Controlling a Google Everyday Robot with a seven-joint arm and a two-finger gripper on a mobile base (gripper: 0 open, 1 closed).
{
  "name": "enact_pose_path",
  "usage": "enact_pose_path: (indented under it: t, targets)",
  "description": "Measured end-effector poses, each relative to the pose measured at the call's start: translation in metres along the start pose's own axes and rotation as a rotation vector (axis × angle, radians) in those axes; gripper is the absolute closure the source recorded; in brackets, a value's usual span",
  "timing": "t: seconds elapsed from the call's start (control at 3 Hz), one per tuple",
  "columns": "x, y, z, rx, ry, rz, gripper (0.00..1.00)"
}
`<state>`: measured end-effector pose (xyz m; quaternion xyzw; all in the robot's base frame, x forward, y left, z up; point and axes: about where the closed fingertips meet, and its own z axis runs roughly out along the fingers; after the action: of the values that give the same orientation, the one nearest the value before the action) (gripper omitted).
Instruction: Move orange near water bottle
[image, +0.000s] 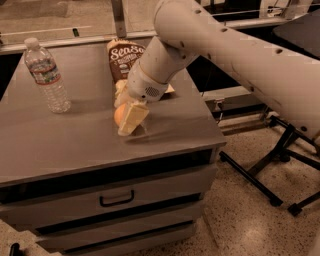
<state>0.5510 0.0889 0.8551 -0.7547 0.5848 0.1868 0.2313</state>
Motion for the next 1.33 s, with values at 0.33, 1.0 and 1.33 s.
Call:
enact_pose_path:
  t: [0.33,1.0,1.33]
  targets:
    - [0.005,-0.002,0.004,-0.004,0.001,-0.006,0.63]
    - [-0.008,-0.028,-0.009,0.011,-0.101,-0.049,1.00]
    - [-0.035,-0.062,-0.035,0.063,-0.209,-0.092,1.00]
